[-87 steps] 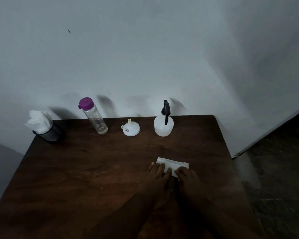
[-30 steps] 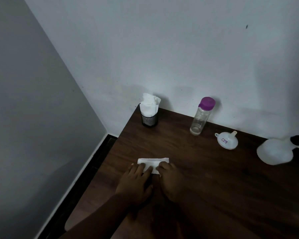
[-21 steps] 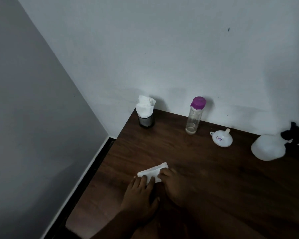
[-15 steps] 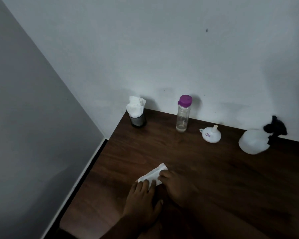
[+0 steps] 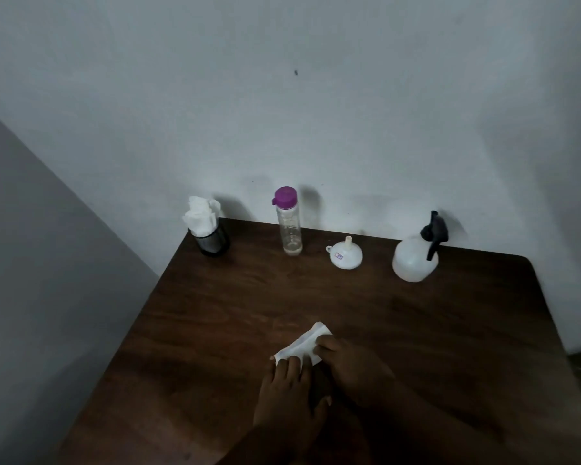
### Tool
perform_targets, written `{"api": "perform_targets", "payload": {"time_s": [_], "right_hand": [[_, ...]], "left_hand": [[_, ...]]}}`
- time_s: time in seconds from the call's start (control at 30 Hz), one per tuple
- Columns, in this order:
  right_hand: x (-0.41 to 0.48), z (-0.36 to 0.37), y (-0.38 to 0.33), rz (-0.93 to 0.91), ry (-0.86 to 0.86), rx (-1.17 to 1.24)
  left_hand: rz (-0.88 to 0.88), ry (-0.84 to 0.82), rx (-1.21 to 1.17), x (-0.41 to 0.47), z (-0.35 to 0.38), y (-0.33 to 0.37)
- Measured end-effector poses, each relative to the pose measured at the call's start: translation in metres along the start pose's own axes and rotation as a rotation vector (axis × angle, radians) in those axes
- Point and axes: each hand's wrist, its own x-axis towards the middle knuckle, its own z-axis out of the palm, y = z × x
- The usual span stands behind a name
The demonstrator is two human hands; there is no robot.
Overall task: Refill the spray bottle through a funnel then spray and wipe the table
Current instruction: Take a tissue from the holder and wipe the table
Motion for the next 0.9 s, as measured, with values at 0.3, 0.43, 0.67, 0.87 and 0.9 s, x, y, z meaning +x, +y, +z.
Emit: {"api": "perform_targets", "payload": {"time_s": [0.3, 0.43, 0.67, 0.87, 0.9], "right_hand": [[-0.057, -0.010, 0.040, 0.179, -0.051, -0.058], [-0.079, -0.018, 0.057, 0.290, -0.039, 0.011], [-0.111, -0.039, 0.079, 0.407, -0.117, 0.018], [-0.156, -0.021, 0.108, 0.512, -0.049, 0.091], [-0.164, -0.012, 0.116, 0.496, -0.051, 0.077]], "left_hand": [[0.071, -0.016, -0.016, 0.026, 0.010, 0.065], [0.110, -0.022, -0.004, 0.039, 0.014, 0.089], [0.162, -0.145, -0.008, 0.057, 0.018, 0.132], [0.255, -0.123, -0.002, 0.067, 0.028, 0.166], [0.264, -0.132, -0.002, 0.068, 0.029, 0.170]]}}
